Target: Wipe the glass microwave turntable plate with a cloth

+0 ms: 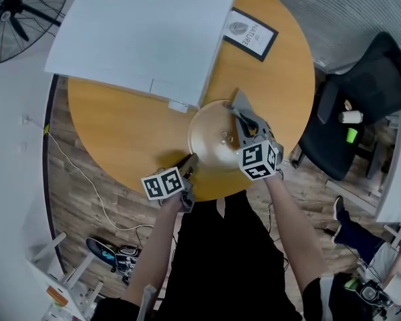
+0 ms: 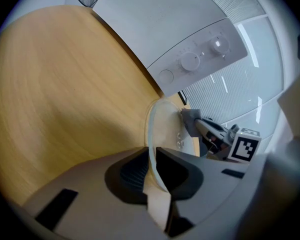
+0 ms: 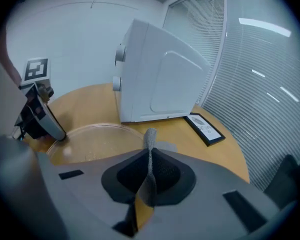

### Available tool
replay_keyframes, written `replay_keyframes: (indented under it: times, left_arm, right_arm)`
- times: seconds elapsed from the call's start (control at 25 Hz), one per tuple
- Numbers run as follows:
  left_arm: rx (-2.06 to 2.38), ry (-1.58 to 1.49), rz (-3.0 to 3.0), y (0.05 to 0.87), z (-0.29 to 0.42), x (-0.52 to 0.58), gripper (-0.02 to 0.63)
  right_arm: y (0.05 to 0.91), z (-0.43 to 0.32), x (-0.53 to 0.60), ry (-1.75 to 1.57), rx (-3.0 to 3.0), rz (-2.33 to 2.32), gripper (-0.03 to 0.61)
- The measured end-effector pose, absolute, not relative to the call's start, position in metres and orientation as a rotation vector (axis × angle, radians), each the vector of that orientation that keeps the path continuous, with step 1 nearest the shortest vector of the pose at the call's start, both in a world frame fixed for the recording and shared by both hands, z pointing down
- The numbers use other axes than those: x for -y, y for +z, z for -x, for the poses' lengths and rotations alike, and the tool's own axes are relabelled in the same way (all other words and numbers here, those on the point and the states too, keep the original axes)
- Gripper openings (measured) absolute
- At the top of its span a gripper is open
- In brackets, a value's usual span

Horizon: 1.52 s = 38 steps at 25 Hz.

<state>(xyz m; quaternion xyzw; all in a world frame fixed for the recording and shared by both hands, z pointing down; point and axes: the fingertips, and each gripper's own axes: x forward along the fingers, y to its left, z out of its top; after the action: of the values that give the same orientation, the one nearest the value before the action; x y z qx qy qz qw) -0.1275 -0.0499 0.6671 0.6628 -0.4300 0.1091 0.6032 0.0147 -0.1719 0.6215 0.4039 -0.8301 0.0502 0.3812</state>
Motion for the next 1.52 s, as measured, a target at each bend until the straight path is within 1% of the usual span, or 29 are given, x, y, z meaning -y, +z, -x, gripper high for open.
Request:
replay_keyframes:
  times: [0.24,0.52,0.76,1.04,1.24,1.52]
  left_arm:
    - [0.978,0.219,-1.522,0.667,0.129,0.050,0.035]
    - [0.980,0.235,-1.542,0.667,0.129,0.051,0.037]
    - [0.991,0.241,-1.544,0.668,0.131,0.051,0.035]
    - [1.002,0.235,-1.542,0.667,0.132,0.051,0.035]
    - [1.005,0.225,-1.542,0.666,0.132,0.052,0.035]
    - [1.021,0.206,-1.543,0.667,0.133,0.051,0.034]
  right_arm:
    - [0.653,0.007,0.176,0.186,2.077,-0.975,0.023]
    - [0.657,0.043,0.182,0.187,2.101,-0.889,0.023]
    - [0.657,0.085,0.158,0.235,2.175,-0.746,0.023]
    - [0.657,0.111,0.123,0.308,2.215,-0.593,0.023]
    - [0.657,0.122,0.090,0.330,2.235,-0.434,0.023]
    - [0.658,0.108,0.049,0.379,2.214,-0.359,0.023]
